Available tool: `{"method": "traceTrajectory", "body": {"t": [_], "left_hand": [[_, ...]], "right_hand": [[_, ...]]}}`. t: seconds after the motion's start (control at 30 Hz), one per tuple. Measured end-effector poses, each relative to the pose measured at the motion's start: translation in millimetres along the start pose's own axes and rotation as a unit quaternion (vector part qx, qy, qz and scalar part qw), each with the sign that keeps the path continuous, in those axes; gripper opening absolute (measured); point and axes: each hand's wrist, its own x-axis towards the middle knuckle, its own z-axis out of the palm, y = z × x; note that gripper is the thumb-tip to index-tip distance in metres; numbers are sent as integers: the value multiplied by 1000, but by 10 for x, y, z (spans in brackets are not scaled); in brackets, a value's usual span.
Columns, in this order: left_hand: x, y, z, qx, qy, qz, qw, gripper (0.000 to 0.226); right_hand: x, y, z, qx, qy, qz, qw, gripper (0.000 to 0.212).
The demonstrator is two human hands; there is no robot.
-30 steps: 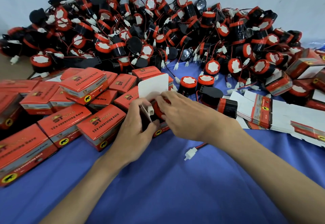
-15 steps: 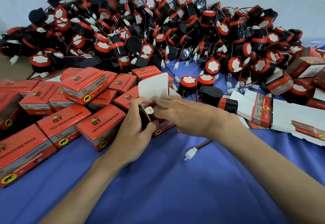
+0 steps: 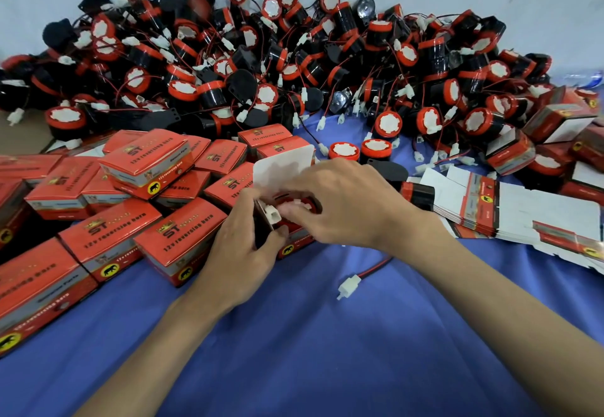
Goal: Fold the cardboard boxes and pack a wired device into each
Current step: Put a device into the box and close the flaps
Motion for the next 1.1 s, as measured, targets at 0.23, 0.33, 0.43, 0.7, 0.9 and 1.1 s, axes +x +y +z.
{"method": "traceTrajectory", "body": {"t": [0.23, 0.33, 0.43, 0.7, 0.9, 1.1], "left_hand": [[5, -46, 6, -1, -5, -7, 1000, 30], [-1, -51, 6, 5, -12, -16, 1000, 35], [-9, -37, 1, -6, -17, -20, 1000, 38], [-13, 8, -12, -8, -21, 3, 1000, 46], [-10, 34, -1, -5, -22, -2, 1000, 48], [-18, 26, -8, -28, -24, -17, 999, 48]], "right_hand": [[48, -3, 39, 200, 25, -44, 979, 13], [49, 72, -3, 192, 46, -23, 980, 11], [32, 50, -15, 165, 18, -31, 986, 15], [100, -47, 200, 77, -22, -35, 996, 20], [43, -122, 411, 319, 114, 135, 931, 10], [43, -152, 498, 333, 130, 183, 916, 19]]}}
